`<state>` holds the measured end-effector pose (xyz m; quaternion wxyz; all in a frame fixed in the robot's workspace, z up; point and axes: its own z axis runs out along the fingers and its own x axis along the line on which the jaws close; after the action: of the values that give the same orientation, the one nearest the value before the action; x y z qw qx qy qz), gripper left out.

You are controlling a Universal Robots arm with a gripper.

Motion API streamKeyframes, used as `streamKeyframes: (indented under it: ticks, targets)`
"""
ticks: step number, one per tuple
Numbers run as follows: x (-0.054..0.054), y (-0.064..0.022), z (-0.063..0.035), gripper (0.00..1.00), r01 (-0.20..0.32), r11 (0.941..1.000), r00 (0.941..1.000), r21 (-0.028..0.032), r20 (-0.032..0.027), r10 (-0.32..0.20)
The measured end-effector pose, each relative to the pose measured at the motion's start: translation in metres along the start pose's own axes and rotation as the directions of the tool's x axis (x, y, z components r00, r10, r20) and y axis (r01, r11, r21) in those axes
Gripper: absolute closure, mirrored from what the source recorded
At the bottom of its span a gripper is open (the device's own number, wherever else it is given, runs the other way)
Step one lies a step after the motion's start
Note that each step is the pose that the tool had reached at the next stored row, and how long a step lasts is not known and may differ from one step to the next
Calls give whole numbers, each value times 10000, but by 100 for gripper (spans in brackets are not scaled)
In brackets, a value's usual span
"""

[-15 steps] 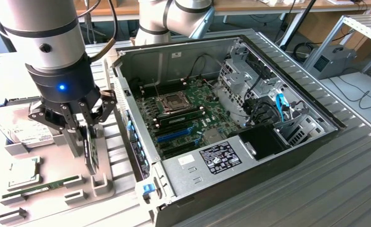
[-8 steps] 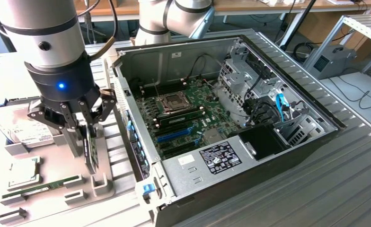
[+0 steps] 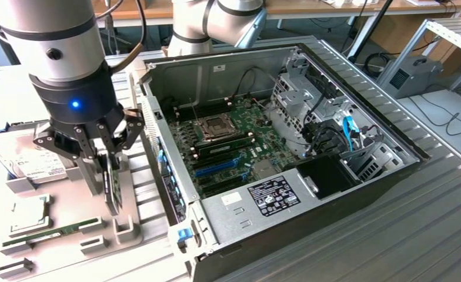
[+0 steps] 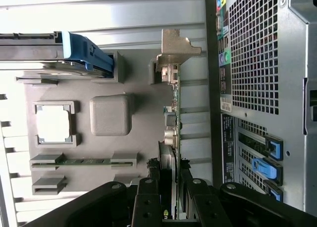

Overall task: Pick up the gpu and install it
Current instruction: 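Pick up the gpu and move the gpu toward the slot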

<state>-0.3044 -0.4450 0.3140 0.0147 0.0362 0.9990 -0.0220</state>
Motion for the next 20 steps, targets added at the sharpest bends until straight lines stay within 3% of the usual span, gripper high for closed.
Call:
streamKeyframes:
  ticks: [20]
  targets:
    - [-2,-3,-68,74,1,10000,10000,1,0,-1]
